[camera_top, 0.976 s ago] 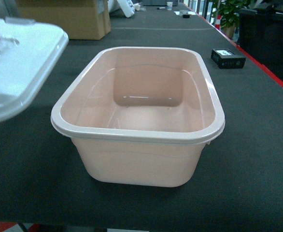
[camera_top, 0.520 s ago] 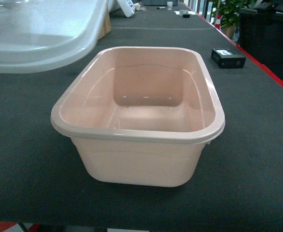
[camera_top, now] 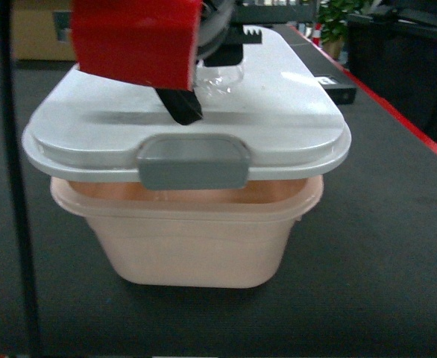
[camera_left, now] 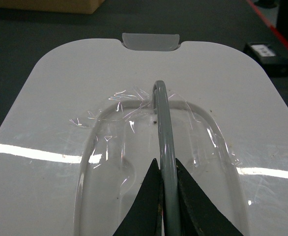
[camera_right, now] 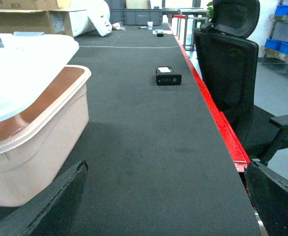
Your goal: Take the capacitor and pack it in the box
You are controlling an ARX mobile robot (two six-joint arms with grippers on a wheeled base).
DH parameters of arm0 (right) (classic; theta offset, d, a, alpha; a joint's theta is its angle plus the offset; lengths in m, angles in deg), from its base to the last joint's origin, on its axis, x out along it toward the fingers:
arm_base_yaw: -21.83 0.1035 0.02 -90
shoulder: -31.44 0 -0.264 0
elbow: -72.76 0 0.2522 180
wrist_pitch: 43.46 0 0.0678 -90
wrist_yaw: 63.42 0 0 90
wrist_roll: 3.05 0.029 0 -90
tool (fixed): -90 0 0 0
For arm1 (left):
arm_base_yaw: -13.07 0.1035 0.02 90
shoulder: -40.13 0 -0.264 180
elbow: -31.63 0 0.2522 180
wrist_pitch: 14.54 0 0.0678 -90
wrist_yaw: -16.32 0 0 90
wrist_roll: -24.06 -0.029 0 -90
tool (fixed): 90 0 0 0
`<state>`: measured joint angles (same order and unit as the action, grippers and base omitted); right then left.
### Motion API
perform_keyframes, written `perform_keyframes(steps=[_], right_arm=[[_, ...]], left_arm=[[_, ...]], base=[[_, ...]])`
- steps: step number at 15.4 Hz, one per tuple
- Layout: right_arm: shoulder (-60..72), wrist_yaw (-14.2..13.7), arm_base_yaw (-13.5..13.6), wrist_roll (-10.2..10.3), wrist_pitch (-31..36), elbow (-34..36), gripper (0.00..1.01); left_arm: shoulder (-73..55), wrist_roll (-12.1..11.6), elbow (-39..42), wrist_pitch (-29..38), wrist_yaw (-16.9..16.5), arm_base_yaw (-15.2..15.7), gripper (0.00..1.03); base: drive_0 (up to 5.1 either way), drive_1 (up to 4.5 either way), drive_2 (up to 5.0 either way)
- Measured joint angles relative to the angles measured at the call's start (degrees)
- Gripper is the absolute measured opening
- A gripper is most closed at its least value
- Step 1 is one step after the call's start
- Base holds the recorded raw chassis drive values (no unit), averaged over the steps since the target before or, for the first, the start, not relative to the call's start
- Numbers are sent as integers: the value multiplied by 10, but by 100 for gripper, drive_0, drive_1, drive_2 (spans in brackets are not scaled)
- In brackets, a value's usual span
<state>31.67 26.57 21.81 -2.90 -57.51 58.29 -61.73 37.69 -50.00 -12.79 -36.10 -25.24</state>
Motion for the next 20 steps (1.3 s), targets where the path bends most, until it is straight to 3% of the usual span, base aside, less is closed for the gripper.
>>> perform_keyframes(steps=[2, 6, 11, 20], right_arm=[[0, 0, 0, 0, 0, 0, 98], [0, 0, 0, 0, 0, 0, 98], [0, 0, 0, 0, 0, 0, 98], [0, 0, 0, 0, 0, 0, 98]], left_arm=[[-22, 11, 0, -12, -8, 6, 2], [-37, 12, 0, -14, -54, 13, 2], [-35, 8, 14, -7, -76, 38, 2], [-50, -28, 6, 15, -117, 39, 2]], base=[[0, 0, 0], [0, 0, 0], [0, 0, 0], [0, 0, 0]])
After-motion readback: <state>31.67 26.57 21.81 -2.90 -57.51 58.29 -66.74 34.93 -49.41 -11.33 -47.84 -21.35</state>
